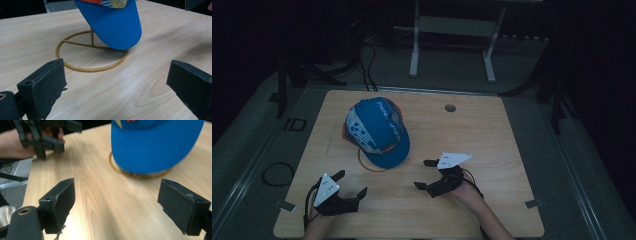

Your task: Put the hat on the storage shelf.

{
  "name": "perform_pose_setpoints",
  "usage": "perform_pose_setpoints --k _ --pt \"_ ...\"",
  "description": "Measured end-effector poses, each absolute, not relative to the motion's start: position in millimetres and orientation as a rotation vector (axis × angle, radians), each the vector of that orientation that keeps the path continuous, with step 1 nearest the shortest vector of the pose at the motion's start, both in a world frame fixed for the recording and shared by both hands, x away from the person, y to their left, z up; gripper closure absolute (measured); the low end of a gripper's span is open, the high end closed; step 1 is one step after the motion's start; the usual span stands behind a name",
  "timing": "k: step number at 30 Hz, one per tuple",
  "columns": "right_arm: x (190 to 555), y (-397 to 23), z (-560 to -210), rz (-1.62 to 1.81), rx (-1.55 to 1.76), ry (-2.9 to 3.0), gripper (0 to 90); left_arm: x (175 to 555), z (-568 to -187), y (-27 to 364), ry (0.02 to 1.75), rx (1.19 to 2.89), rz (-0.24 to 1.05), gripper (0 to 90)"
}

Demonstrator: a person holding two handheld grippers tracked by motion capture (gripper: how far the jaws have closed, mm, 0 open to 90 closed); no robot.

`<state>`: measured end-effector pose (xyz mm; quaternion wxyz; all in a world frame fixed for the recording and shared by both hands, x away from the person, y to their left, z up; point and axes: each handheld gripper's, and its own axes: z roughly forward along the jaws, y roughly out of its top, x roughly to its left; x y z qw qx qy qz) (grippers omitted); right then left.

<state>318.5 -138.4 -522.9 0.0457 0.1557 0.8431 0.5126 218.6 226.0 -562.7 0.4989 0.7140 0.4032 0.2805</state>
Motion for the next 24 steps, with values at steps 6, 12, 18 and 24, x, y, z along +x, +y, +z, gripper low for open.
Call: perform_pose_setpoints --k 6,12,18,24 --pt "315 -157 -537 1.56 0.528 2.576 14.4 219 -563 227 0.983 1.724 0.675 2.6" --pt "309 -173 -547 1.558 0.546 2.584 14.2 219 -563 226 0.984 1.729 0.672 2.6" --pt "307 -188 -550 1.579 0.555 2.537 14.6 219 -564 226 0.981 1.731 0.669 2.7" --pt "308 -204 -551 1.553 0.562 2.527 14.7 218 -563 227 0.987 1.728 0.667 2.6"
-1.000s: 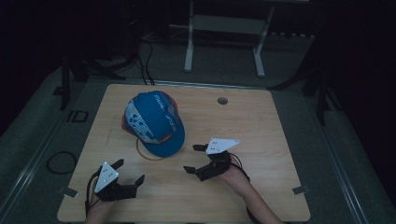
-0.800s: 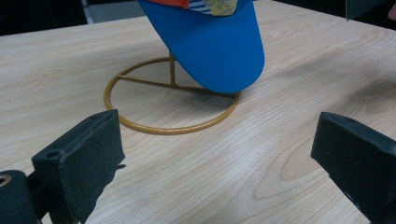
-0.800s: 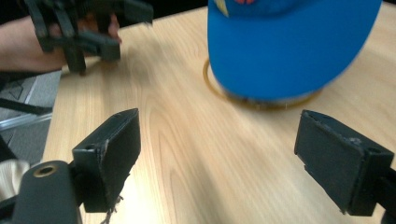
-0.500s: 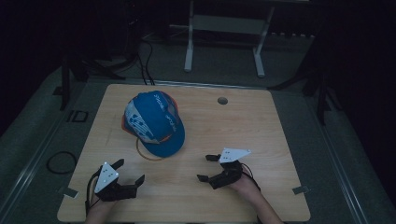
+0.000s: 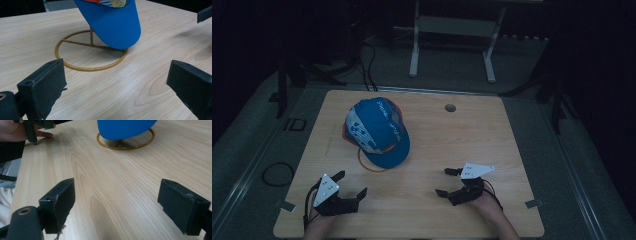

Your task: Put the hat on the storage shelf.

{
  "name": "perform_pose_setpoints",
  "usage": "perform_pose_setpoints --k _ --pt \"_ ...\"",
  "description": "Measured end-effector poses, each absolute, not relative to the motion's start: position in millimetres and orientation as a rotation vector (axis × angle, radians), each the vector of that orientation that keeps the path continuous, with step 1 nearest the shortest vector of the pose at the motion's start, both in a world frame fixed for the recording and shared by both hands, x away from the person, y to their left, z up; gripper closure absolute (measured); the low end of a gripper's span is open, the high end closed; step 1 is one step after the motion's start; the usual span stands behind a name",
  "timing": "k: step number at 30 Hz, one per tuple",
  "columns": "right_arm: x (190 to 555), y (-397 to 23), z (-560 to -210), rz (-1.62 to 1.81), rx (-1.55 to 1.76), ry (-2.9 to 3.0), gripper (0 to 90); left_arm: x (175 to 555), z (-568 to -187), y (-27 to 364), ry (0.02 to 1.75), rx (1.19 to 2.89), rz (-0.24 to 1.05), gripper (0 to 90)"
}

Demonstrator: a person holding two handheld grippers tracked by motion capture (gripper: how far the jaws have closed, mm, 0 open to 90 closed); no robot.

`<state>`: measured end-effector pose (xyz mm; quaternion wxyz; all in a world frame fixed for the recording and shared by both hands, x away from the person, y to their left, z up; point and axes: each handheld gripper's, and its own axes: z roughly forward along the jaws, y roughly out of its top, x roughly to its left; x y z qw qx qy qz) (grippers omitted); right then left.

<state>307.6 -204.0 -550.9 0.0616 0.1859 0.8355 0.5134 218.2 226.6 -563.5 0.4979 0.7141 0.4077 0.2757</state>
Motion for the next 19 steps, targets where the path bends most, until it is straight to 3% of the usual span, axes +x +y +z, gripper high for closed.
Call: perform_pose_setpoints --k 19 --pt "327 -266 -555 1.533 0.738 2.419 14.6 217 -564 229 0.986 1.728 0.668 2.6"
